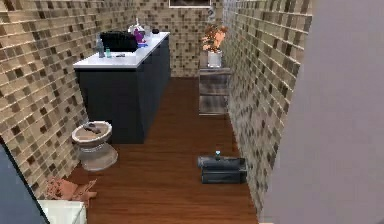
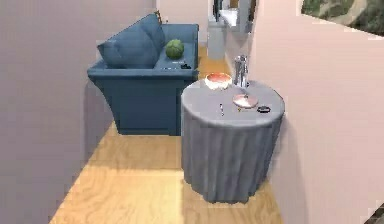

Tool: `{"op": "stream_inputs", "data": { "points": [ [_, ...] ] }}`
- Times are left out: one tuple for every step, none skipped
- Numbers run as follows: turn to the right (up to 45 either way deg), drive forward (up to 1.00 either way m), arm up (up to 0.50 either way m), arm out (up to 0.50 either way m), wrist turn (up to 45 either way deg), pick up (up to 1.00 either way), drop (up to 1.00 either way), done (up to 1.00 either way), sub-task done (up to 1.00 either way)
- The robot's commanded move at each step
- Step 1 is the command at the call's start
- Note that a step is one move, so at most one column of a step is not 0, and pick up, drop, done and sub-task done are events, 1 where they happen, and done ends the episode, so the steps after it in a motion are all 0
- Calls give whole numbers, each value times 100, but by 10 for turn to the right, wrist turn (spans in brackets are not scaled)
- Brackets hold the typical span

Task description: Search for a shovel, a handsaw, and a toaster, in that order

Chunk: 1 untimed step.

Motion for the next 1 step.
{"op": "stream_inputs", "data": {
  "points": [
    [-90,0,0,0,0,0,0,0,0]
  ]
}}
